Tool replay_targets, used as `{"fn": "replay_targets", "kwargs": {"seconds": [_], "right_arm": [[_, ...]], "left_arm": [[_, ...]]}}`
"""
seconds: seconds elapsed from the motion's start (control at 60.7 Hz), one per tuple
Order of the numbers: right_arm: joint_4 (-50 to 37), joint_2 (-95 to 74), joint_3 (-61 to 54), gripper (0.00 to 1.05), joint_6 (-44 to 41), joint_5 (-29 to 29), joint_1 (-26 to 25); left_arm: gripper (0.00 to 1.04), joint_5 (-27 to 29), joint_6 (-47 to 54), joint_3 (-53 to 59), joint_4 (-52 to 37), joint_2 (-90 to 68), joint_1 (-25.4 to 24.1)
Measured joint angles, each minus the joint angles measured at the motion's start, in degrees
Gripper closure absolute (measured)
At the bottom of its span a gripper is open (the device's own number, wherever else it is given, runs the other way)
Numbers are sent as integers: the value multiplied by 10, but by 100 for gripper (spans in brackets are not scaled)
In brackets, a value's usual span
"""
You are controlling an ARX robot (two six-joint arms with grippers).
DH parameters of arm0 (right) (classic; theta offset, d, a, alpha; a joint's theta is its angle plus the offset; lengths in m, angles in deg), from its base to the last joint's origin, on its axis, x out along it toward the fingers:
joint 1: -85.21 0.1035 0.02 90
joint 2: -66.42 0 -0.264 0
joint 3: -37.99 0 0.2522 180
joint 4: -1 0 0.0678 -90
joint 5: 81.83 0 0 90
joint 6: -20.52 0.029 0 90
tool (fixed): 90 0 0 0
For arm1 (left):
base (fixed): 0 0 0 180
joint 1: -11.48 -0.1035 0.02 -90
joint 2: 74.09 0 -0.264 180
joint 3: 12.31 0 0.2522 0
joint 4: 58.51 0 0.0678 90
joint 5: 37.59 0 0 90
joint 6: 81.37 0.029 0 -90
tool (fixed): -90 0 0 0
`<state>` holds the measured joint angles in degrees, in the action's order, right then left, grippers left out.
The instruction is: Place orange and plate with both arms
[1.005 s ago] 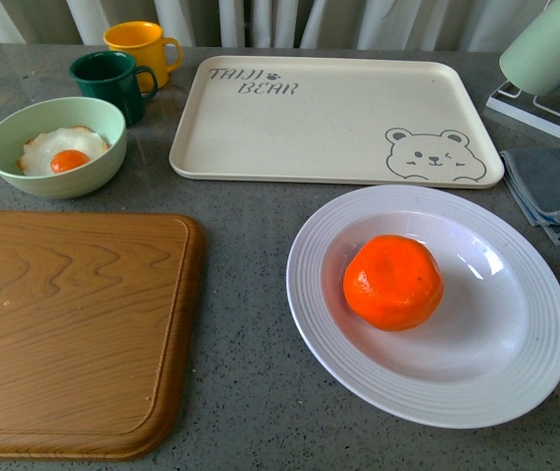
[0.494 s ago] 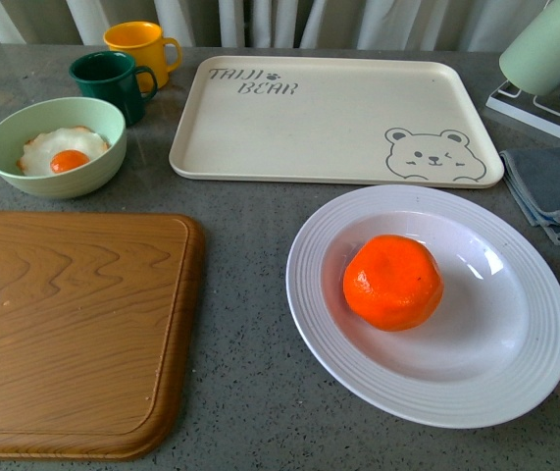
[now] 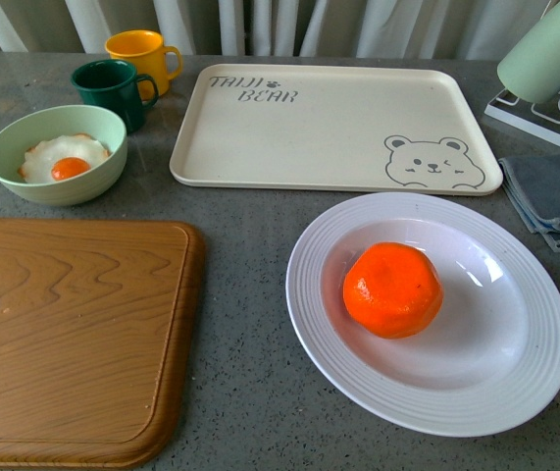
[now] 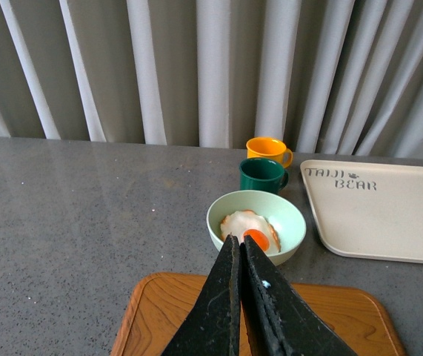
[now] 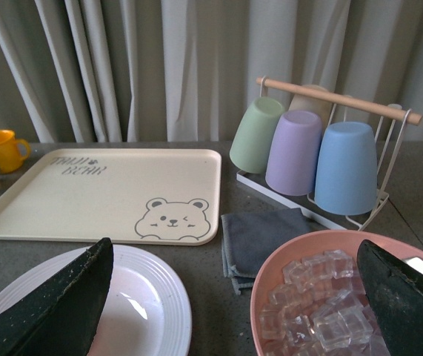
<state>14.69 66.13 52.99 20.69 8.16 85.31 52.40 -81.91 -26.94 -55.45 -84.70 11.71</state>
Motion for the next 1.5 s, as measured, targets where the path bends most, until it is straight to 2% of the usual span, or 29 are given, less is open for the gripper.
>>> {"fn": "replay_targets", "kwargs": {"seconds": [0.033, 0.099, 0.132, 0.577, 0.626, 0.676, 1.038, 1.055, 1.088, 1.137, 1.187, 1.219, 1.368, 1.5], "right_arm": [[0, 0, 0, 9, 0, 0, 0], [0, 0, 0, 9, 0, 0, 0], [0, 0, 0, 9, 0, 0, 0], [0, 0, 0, 9, 0, 0, 0], [0, 0, 0, 9, 0, 0, 0], [0, 0, 0, 9, 0, 0, 0], [0, 0, 0, 9, 0, 0, 0], [2, -1, 1, 9, 3, -3, -1], [68, -31, 25, 9, 36, -52, -14], [201, -124, 81, 9, 120, -124, -22], [270, -183, 103, 9, 179, -136, -10], [286, -203, 103, 9, 217, -136, -1], [259, -258, 90, 9, 310, -115, 27], [182, -333, 65, 9, 379, -98, 52]], "left_arm": [[103, 0, 0, 0, 8, 7, 0], [103, 0, 0, 0, 89, 69, 0], [103, 0, 0, 0, 103, 91, 0], [103, 0, 1, 0, 107, 97, -1], [95, 0, 1, 0, 107, 97, -1], [81, 0, 1, 0, 107, 97, -1], [15, 0, 1, 0, 107, 97, -1], [13, 0, 1, 0, 107, 97, -1], [8, 0, 1, 0, 107, 97, -1], [10, 0, 2, 0, 107, 97, -1], [9, 0, 2, 0, 107, 97, -1], [9, 0, 2, 0, 107, 97, -1], [9, 0, 2, 0, 107, 97, -1], [9, 0, 2, 0, 107, 97, -1]]}}
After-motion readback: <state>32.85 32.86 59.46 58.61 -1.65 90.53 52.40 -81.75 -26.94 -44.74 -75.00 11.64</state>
